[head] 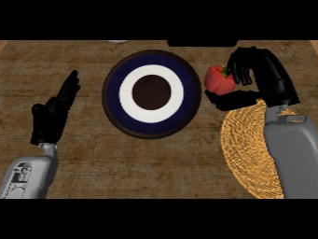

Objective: Pick the bell pepper from the placemat and place it in the plate

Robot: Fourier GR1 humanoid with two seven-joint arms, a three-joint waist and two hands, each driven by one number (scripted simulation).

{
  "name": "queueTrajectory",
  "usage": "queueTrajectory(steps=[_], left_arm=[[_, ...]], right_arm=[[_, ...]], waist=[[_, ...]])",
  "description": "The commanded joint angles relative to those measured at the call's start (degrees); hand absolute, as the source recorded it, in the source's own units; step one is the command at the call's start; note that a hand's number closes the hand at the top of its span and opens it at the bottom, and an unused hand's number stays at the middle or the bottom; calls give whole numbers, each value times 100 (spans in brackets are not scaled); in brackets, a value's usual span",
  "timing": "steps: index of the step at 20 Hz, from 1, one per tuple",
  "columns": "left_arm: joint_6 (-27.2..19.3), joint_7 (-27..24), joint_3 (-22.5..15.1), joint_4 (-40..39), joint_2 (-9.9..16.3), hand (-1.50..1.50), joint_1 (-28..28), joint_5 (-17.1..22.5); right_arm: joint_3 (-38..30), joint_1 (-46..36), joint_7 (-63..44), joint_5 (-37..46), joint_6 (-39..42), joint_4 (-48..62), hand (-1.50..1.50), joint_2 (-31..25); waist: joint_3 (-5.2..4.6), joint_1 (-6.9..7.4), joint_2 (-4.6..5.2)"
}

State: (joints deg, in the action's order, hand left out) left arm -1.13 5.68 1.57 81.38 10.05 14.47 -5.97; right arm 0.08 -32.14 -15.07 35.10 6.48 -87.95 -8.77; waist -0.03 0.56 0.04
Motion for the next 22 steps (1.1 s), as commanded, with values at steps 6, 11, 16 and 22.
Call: queueTrajectory(steps=[6,11,16,22], left_arm=[[180,410,-34,548,55,0,-50,69],[-90,21,-89,-30,-216,0,67,-137],[111,63,30,-143,-36,0,306,-49],[-19,240,-197,-135,-311,0,495,-177]], right_arm=[[534,-1506,-121,244,-880,2050,150,859],[1077,-1900,-264,689,-1060,3179,150,871],[1510,-2285,-565,-251,-1646,4392,150,875],[1874,-2580,32,-1673,-2445,5290,-150,876]], waist=[[4,117,15],[-1,82,37],[1,199,59],[6,397,98]])
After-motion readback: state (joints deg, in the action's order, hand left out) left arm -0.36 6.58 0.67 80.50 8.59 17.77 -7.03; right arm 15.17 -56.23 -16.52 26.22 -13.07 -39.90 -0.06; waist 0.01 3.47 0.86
